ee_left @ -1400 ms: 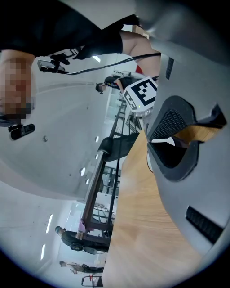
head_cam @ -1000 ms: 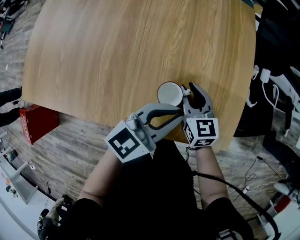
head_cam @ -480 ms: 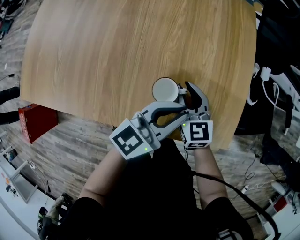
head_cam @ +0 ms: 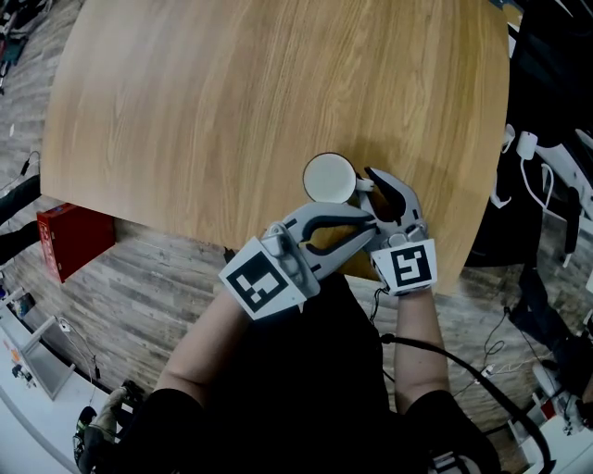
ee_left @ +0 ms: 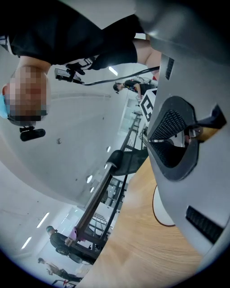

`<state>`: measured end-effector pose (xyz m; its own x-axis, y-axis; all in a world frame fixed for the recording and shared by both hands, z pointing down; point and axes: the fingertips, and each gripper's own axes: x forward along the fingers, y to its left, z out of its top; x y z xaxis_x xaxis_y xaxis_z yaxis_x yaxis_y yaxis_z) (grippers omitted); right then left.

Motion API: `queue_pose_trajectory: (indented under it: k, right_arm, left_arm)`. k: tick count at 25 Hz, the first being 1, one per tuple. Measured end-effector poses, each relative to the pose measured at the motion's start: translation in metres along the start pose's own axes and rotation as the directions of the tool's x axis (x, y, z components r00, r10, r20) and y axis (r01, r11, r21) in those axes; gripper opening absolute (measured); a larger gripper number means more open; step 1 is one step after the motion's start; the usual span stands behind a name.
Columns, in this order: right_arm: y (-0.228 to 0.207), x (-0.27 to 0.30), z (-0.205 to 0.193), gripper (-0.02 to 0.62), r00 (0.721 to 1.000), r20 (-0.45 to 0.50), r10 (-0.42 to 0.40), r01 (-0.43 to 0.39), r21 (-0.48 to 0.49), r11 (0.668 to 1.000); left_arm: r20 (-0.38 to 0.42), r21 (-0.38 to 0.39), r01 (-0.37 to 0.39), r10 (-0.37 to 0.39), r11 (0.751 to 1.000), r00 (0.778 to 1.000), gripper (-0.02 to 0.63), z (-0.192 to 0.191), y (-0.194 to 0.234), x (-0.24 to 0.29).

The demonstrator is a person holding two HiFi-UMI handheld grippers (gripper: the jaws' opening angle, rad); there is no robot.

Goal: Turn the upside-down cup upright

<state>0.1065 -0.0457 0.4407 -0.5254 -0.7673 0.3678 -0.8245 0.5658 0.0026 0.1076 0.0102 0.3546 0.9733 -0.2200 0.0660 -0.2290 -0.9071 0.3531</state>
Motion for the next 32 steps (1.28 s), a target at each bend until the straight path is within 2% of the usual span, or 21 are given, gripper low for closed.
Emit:
queue_pose_trajectory:
  k: [2, 5, 8, 11, 15, 18, 22, 27, 32]
  right_arm:
    - [-0.001, -0.002, 0.0, 0.057, 1.0, 0.004, 0.01, -0.01, -0.027, 1.0]
    - [-0.002, -0.003, -0.001, 0.057, 1.0, 0.0, -0.02, 0.02, -0.023, 1.0]
    - [-0.007, -0.002, -0.001, 0.057, 0.997, -0.015, -0.078, 0.078, -0.004, 0.997]
    - [-0.014, -0.001, -0.003, 0.06, 0.99, -0.041, -0.133, 0.134, 0.036, 0.99]
    - [-0.028, -0.003, -0.011, 0.106, 0.962, -0.107, -0.252, 0.262, 0.095, 0.96]
    - [-0.035, -0.006, -0.013, 0.155, 0.921, -0.15, -0.361, 0.379, 0.121, 0.917]
    - [-0.036, -0.012, -0.012, 0.163, 0.871, -0.162, -0.464, 0.486, 0.147, 0.861]
    - [-0.033, -0.018, -0.016, 0.163, 0.845, -0.179, -0.505, 0.532, 0.178, 0.828]
    - [-0.03, -0.029, -0.021, 0.163, 0.797, -0.216, -0.565, 0.603, 0.213, 0.769]
  left_arm:
    - [-0.001, -0.007, 0.002, -0.002, 1.0, 1.0, 0.018, -0.001, 0.0, 0.0]
    - [-0.015, 0.037, 0.012, -0.012, 0.999, 1.0, 0.018, -0.001, 0.0, -0.001]
    - [-0.026, 0.061, 0.024, -0.023, 0.998, 0.999, 0.018, 0.002, 0.0, -0.007]
    - [-0.071, 0.113, 0.025, -0.017, 0.993, 0.997, 0.018, 0.004, 0.002, -0.014]
    - [-0.115, 0.197, 0.014, 0.009, 0.98, 0.993, 0.018, 0.006, 0.01, -0.018]
    - [-0.124, 0.153, 0.014, 0.006, 0.988, 0.992, 0.017, 0.001, 0.014, -0.018]
    - [-0.11, 0.065, 0.009, -0.002, 0.998, 0.994, 0.017, -0.004, 0.013, -0.015]
    - [-0.092, -0.017, -0.029, 0.028, 0.999, 0.995, 0.017, -0.002, 0.018, -0.014]
    - [-0.089, -0.056, -0.032, 0.027, 0.998, 0.996, 0.017, -0.002, 0.016, -0.008]
